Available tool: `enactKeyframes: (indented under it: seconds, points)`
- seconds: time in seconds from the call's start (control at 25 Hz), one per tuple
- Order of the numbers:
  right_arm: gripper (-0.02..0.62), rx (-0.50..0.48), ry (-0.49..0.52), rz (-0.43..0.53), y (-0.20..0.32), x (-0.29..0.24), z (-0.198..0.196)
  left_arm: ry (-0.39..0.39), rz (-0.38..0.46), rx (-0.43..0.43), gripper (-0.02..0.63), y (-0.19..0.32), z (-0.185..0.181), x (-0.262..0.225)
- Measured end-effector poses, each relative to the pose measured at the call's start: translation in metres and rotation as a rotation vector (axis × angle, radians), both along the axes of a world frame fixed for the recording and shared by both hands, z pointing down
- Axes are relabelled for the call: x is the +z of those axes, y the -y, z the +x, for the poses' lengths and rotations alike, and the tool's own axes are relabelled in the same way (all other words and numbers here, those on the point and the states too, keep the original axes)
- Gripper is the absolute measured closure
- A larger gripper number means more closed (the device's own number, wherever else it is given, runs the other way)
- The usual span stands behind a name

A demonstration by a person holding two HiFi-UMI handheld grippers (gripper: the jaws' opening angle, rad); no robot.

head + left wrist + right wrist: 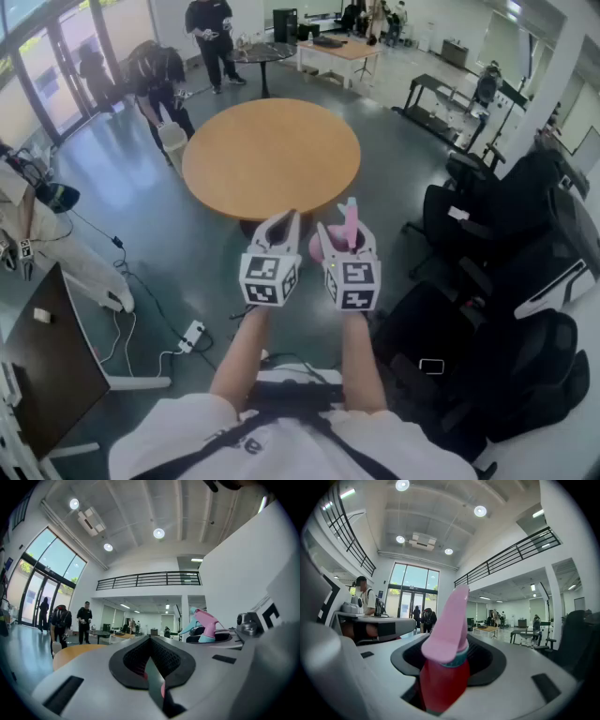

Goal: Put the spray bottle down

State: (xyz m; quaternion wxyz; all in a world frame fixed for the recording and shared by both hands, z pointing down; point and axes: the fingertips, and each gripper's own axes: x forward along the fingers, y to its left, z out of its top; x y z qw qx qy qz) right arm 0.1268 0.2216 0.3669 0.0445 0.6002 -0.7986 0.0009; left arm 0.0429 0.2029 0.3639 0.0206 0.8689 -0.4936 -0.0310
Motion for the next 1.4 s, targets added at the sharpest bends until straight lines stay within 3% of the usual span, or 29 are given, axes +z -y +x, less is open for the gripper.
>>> enactKeyframes:
  seconds: [0.56, 0.88, 1.16, 1.4]
  points:
    - [0.353, 0.0, 0.105, 0.0, -0.013, 0.008, 0.0, 0.048, -0.021, -0.017, 0.595, -0.02, -0.011, 0.016]
    - [0.353, -0.02, 0.097, -0.019, 0.01, 0.02, -0.019, 0.029, -0.048, -0.047, 0.595, 0.007, -0.028, 0.03]
    - [0.353, 0.016, 0.07, -0.035, 0.088, 0.029, -0.013, -0.014, -0.074, -0.041, 0.595, 0.098, -0.023, 0.042]
    - [0.354, 0.042, 0.059, -0.002, 0.194, 0.018, -0.029, -0.049, -0.039, -0.047, 0.595, 0.211, -0.048, 0.022]
